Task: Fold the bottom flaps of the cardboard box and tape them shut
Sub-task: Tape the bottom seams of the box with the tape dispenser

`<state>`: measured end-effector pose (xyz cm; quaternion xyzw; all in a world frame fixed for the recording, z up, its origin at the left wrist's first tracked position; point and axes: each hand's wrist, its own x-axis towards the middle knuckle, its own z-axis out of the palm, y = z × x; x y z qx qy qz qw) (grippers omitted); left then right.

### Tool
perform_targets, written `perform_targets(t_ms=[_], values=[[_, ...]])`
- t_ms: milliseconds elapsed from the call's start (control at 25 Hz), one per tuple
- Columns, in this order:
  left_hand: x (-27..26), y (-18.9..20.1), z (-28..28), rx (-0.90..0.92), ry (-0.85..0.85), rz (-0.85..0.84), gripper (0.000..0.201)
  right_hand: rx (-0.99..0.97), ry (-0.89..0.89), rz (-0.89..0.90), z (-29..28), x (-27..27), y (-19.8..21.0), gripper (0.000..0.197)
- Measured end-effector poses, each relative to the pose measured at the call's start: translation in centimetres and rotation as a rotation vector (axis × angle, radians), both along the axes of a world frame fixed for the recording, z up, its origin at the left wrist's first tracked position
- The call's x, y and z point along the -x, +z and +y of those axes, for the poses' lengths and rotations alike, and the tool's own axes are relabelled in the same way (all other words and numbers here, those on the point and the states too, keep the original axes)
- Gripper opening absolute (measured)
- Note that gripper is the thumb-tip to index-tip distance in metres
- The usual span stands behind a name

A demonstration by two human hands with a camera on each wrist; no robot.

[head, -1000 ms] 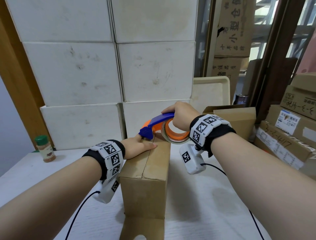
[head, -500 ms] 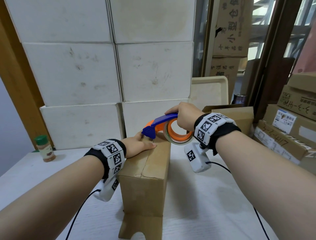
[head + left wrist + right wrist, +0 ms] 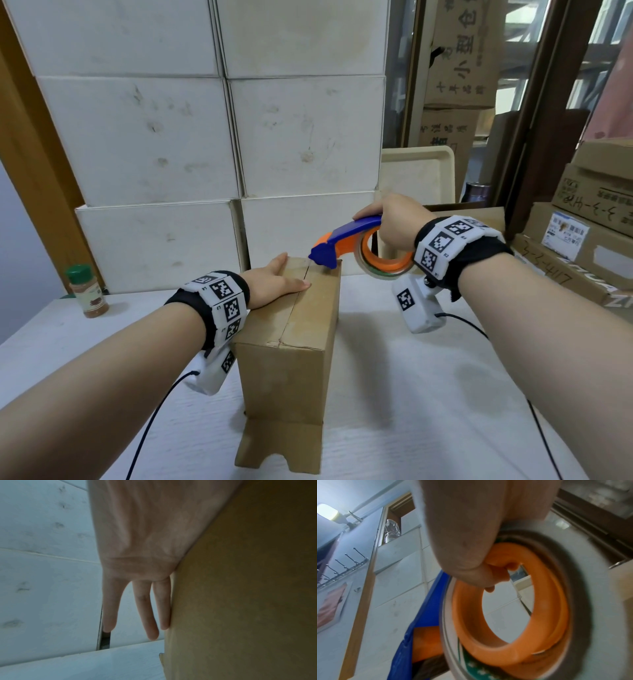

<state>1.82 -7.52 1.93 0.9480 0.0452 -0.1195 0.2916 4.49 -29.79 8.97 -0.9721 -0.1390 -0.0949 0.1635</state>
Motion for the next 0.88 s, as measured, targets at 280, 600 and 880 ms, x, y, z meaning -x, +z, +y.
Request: perform_targets(t_ms=[280, 600, 880], values=[[0.28, -0.01, -0.18, -0.009, 0.002, 0.0, 0.083, 0.03, 0.006, -0.015, -0.17, 0.06, -0.39, 0.053], [0.48, -0.01, -0.3, 0.018, 0.005, -0.016, 0.084, 0.021, 0.007, -0.031, -0.43, 0.06, -0.7, 0.054], [0.68, 0.13, 0.27, 0.072, 0.021, -0.013, 0.083, -0.008, 0.005, -0.036, -0.04, -0.16, -0.9, 0.055]])
